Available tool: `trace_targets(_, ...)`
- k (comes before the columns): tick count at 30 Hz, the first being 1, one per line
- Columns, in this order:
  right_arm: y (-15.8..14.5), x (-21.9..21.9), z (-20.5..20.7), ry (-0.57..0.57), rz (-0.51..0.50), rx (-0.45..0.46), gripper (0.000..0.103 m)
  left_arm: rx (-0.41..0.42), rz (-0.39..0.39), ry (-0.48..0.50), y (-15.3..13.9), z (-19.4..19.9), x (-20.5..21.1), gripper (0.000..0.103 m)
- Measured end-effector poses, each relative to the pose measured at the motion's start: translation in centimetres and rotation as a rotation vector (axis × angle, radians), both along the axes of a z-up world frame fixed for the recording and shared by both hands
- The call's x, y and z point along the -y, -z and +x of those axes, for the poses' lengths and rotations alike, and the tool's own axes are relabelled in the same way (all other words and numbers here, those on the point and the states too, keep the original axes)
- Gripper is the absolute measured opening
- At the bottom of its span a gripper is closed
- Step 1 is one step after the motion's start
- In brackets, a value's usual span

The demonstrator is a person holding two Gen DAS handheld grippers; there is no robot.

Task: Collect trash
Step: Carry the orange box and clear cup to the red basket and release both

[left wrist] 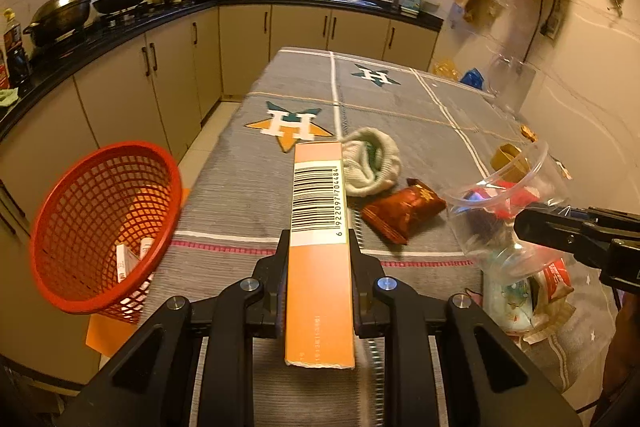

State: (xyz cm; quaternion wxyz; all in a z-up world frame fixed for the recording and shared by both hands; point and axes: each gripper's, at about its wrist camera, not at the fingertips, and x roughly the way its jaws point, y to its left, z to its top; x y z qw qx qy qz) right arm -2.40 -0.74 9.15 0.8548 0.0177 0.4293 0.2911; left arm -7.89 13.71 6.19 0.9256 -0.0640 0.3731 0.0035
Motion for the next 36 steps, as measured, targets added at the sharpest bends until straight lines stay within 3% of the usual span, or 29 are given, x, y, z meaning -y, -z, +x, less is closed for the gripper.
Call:
trace_targets(26,-1.0,-11.5,1.5,-0.165,-0.008,-0.010,0.032,0.049,-0.009,-0.195,-1.1,-1.9,-9.7,0.022)
trace_targets(36,-0.9,-16.8,2.5,-0.214,-0.026,-0.005,0.032,0.030,-0.016,-0.276,-0.1,-1.9,-14.2,0.022)
